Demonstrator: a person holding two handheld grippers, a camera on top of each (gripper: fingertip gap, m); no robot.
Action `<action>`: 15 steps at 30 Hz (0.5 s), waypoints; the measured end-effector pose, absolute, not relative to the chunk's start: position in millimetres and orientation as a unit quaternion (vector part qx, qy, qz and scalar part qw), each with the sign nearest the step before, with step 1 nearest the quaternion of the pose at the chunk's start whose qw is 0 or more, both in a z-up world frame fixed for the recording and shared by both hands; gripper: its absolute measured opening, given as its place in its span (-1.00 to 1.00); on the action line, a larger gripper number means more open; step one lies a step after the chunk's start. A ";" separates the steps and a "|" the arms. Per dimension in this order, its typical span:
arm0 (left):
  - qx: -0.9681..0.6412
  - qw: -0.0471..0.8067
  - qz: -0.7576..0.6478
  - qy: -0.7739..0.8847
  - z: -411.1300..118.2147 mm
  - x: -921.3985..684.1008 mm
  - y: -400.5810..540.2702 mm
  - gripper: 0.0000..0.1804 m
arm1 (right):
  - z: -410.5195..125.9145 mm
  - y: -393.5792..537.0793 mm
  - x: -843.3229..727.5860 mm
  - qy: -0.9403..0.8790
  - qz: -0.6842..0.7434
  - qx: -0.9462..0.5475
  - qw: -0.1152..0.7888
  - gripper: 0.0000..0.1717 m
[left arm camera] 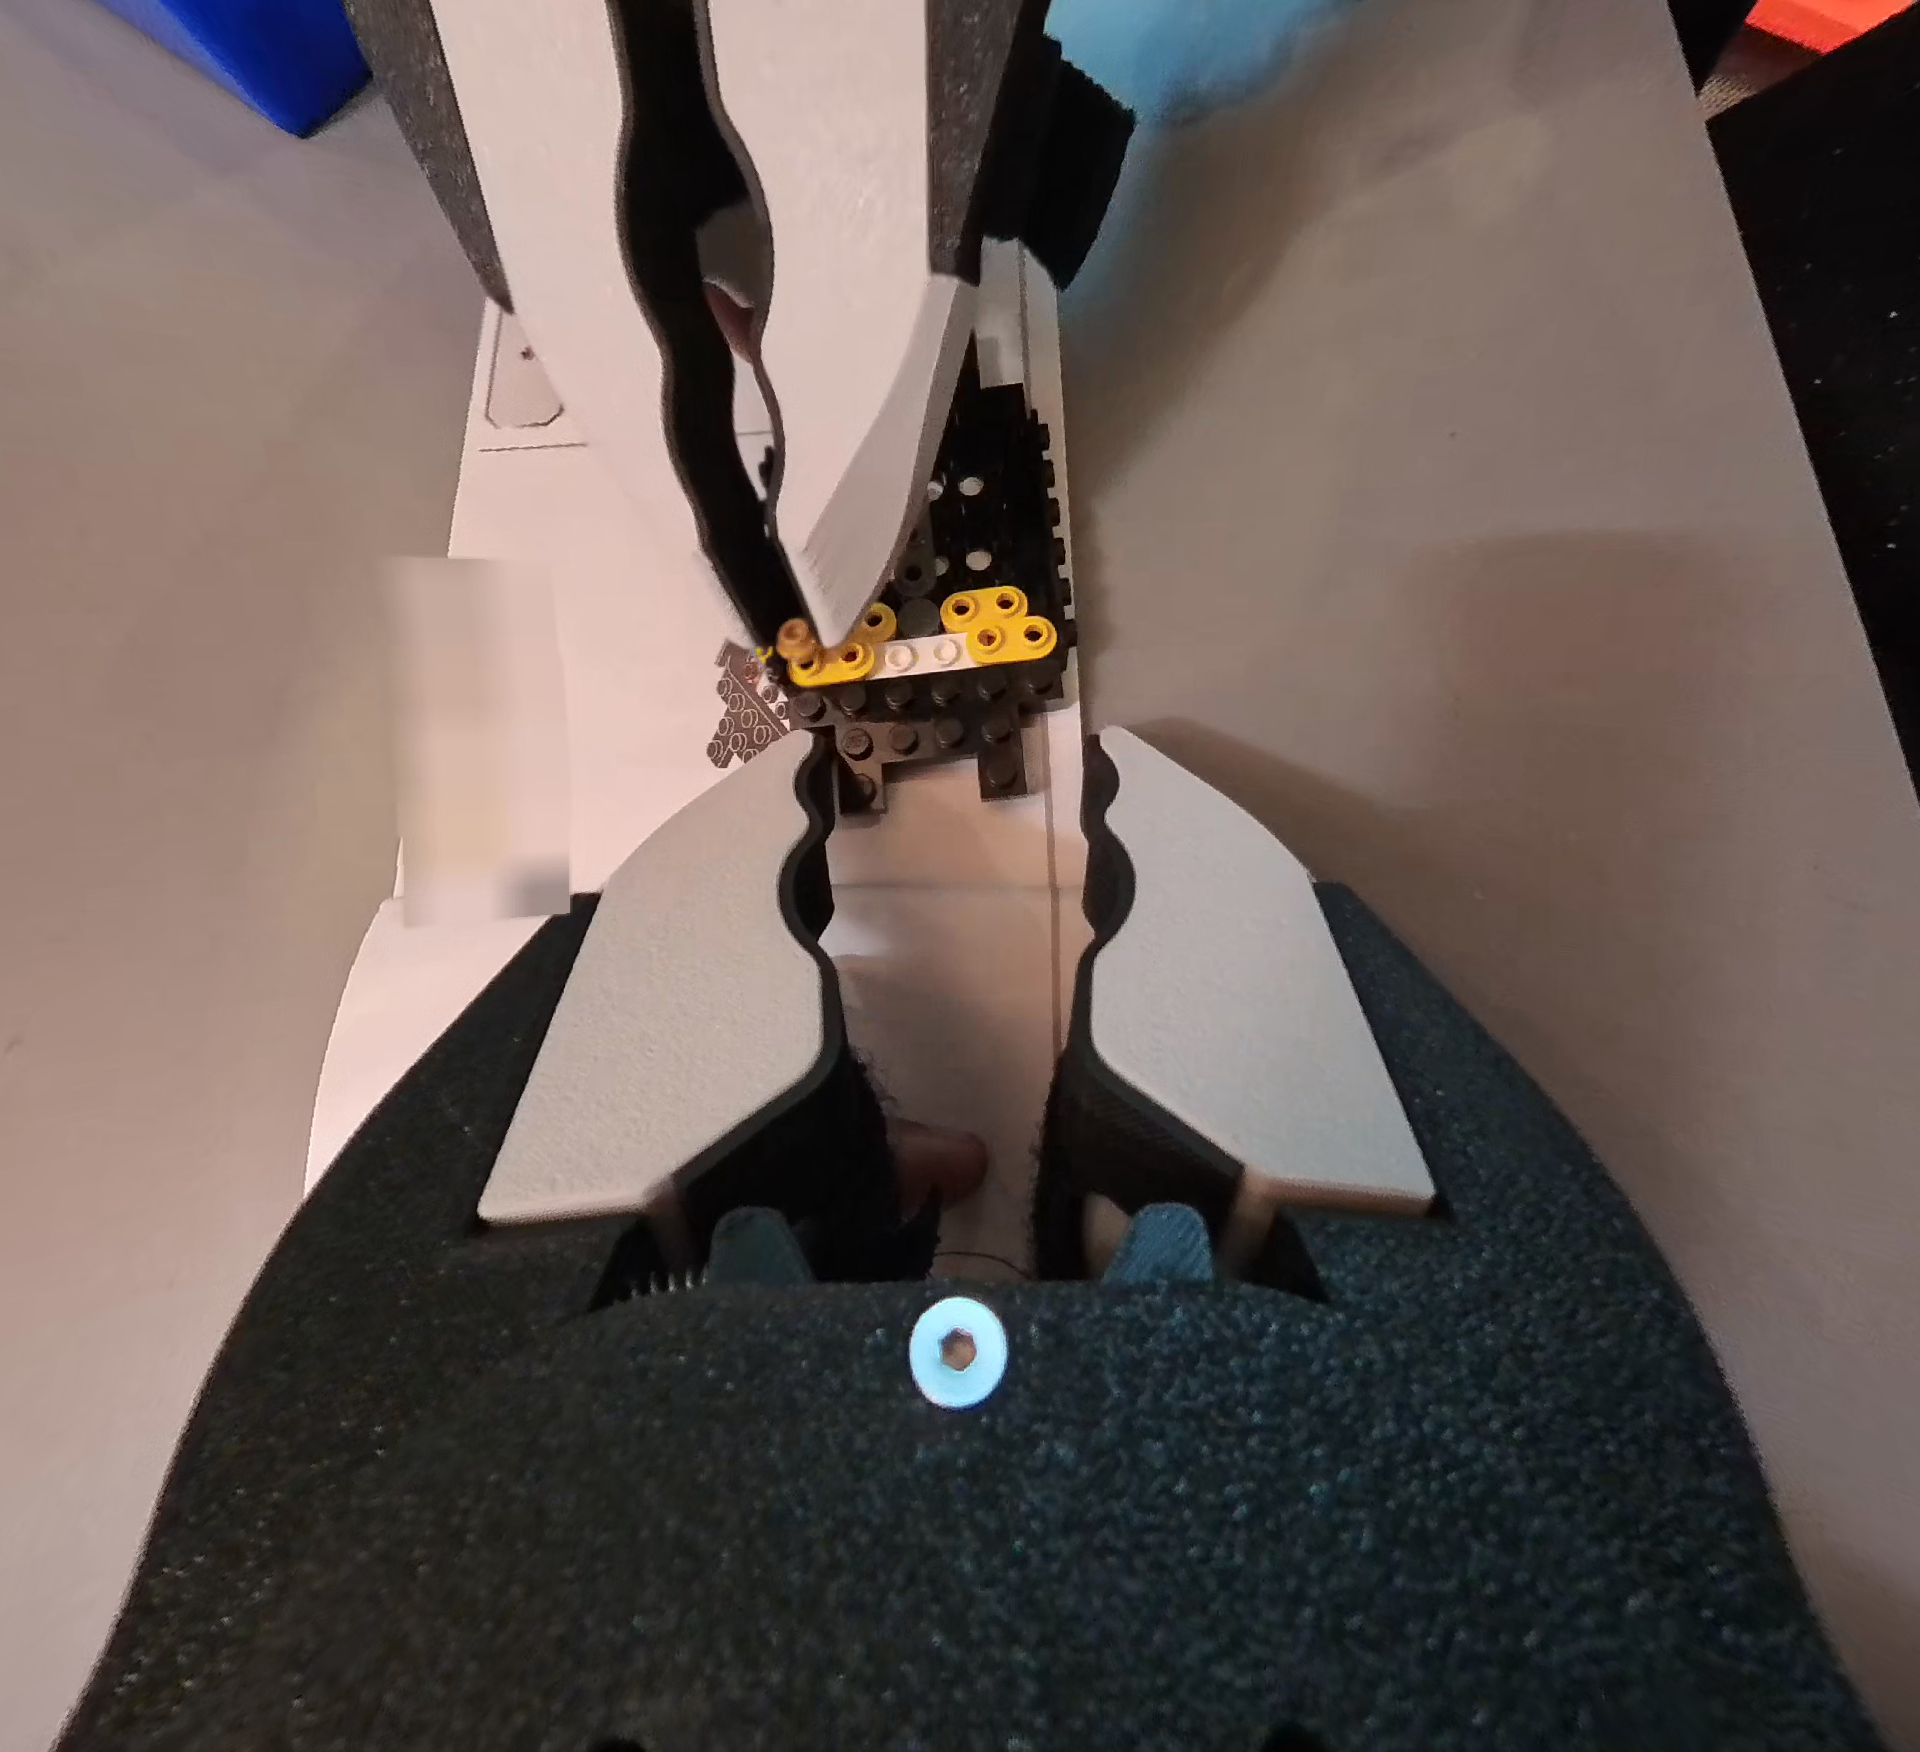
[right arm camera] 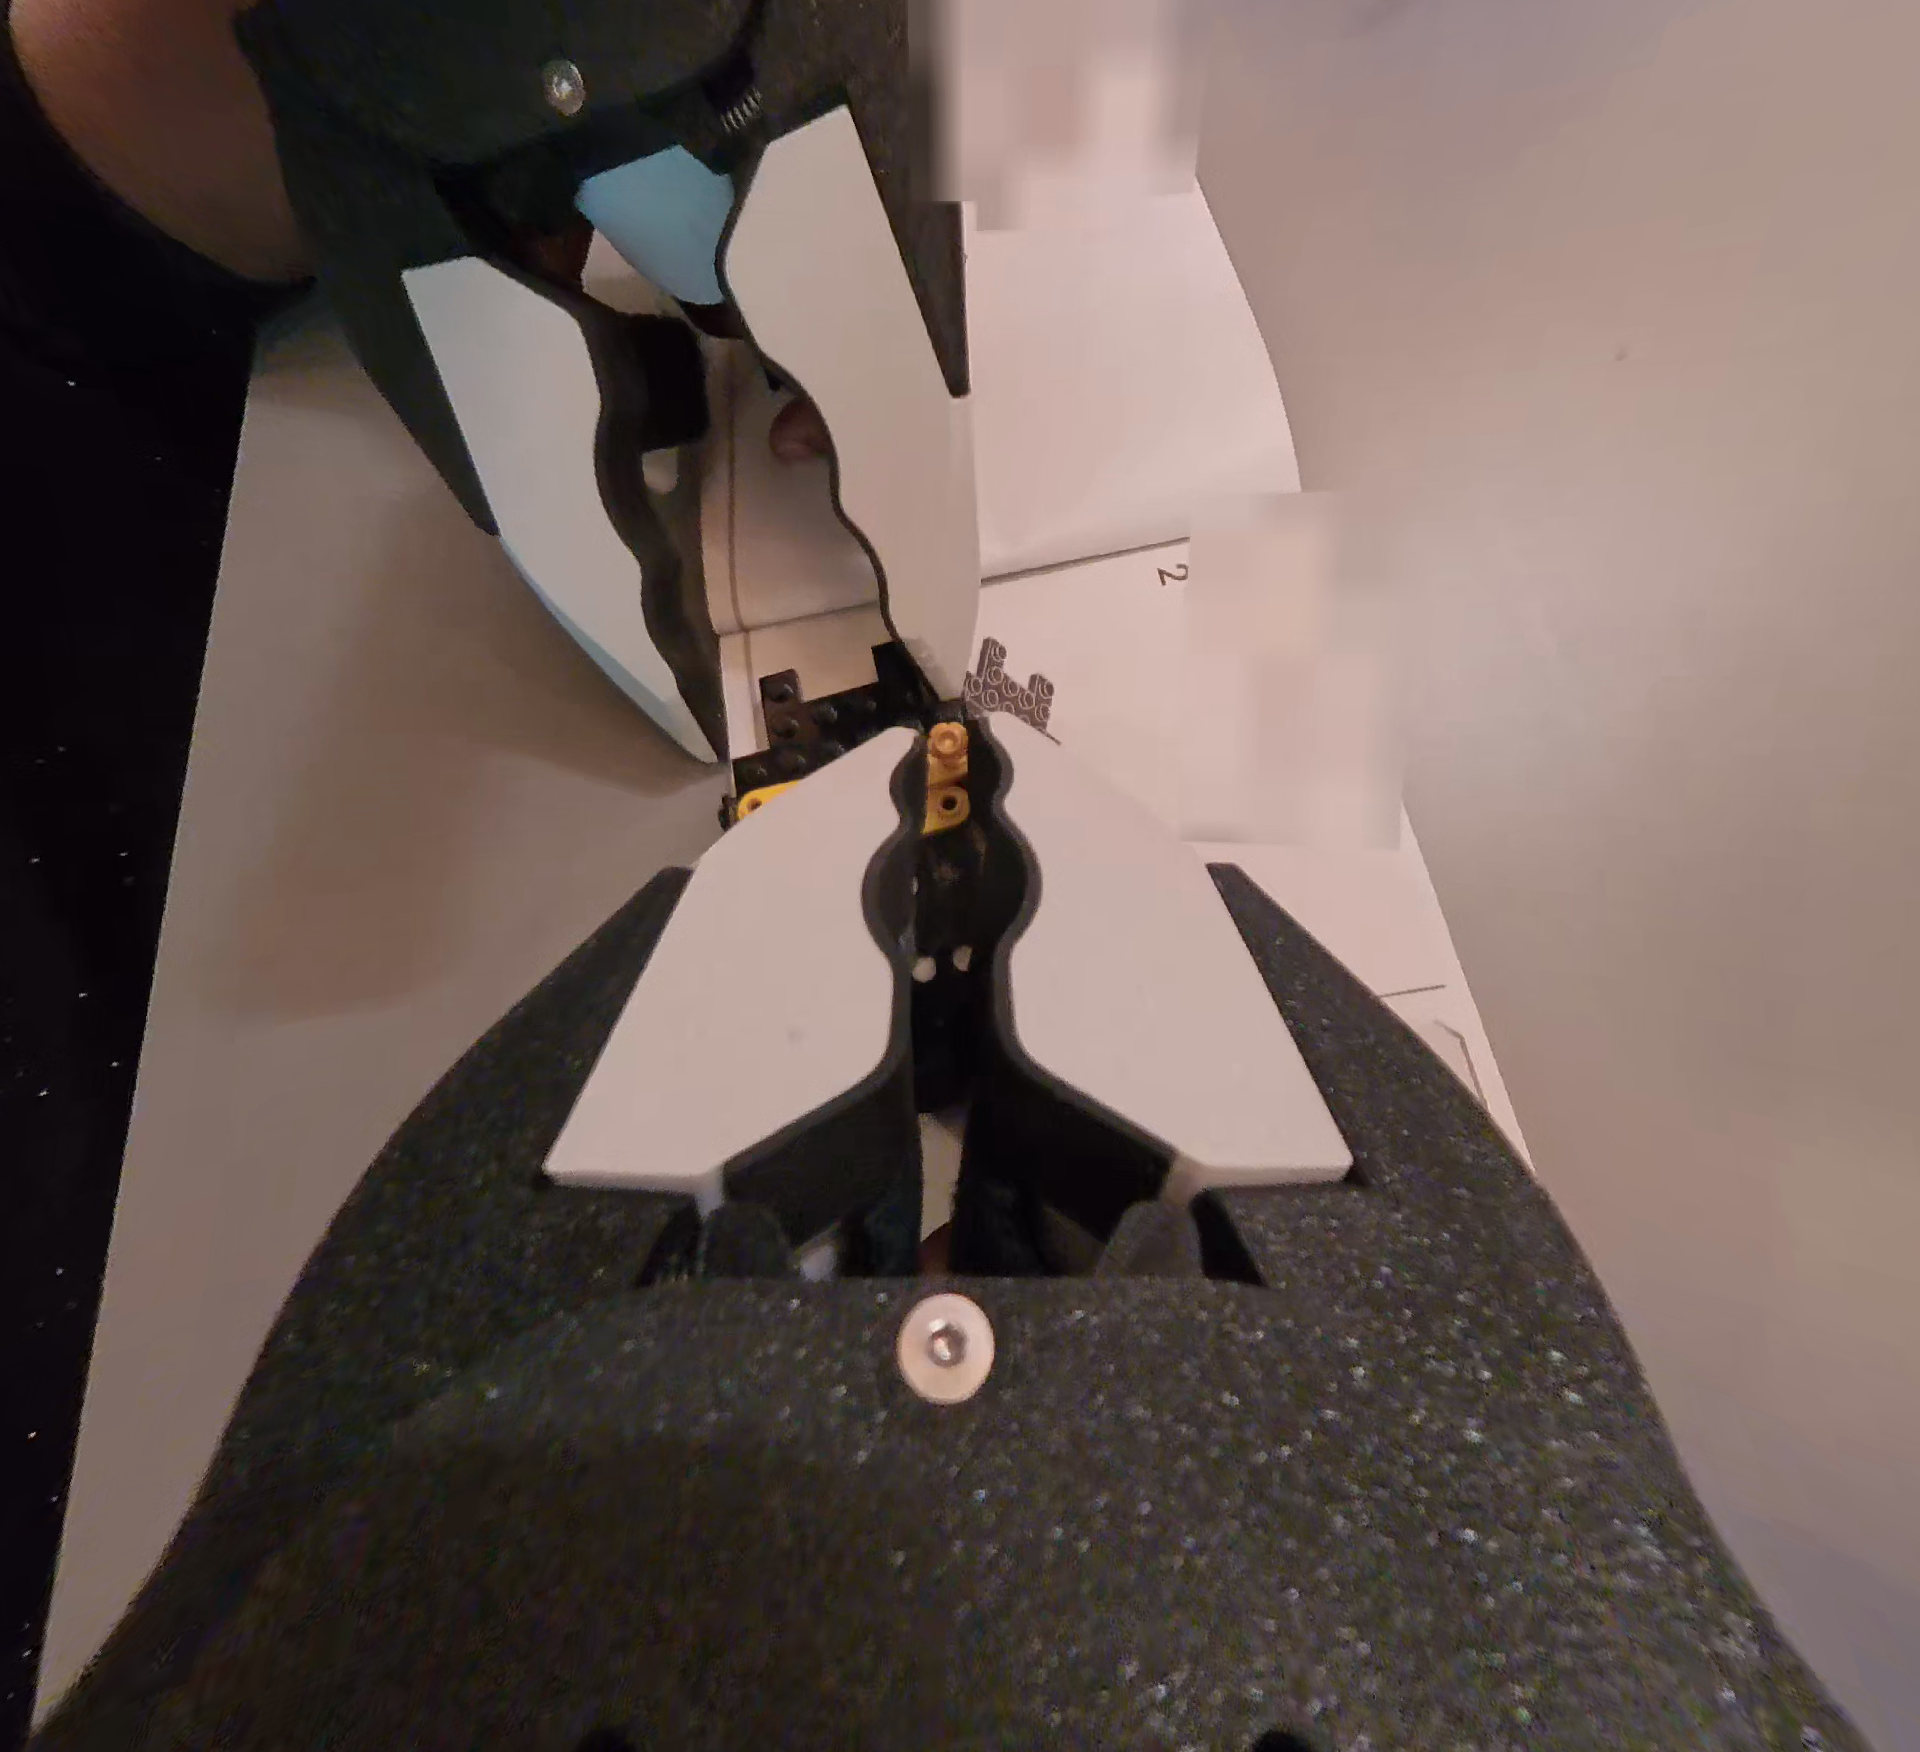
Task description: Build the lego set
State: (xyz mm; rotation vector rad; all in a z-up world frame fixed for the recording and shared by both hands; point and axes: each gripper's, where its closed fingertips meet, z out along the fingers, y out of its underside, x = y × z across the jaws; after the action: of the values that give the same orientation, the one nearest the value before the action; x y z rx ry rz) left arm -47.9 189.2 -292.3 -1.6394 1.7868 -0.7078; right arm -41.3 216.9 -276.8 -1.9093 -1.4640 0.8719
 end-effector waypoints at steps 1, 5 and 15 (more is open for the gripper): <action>-0.618 0.303 -0.267 0.674 -292.3 -47.9 189.1 -0.50 | -277.5 216.7 -41.7 -0.548 0.327 -0.716 0.284 -0.92; -0.618 0.304 -0.267 0.674 -292.3 -47.9 189.1 -0.50 | -276.1 217.7 -37.3 -0.548 0.326 -0.716 0.285 -0.92; -0.618 0.303 -0.269 0.674 -292.5 -47.8 189.2 -0.50 | -218.7 243.2 34.7 -0.478 0.305 -0.734 0.373 -0.91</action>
State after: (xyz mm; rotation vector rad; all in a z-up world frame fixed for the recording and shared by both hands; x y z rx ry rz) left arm -47.8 189.2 -292.5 -1.6371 1.7860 -0.7126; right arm 34.7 243.2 -218.7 -1.8810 -1.2237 0.7811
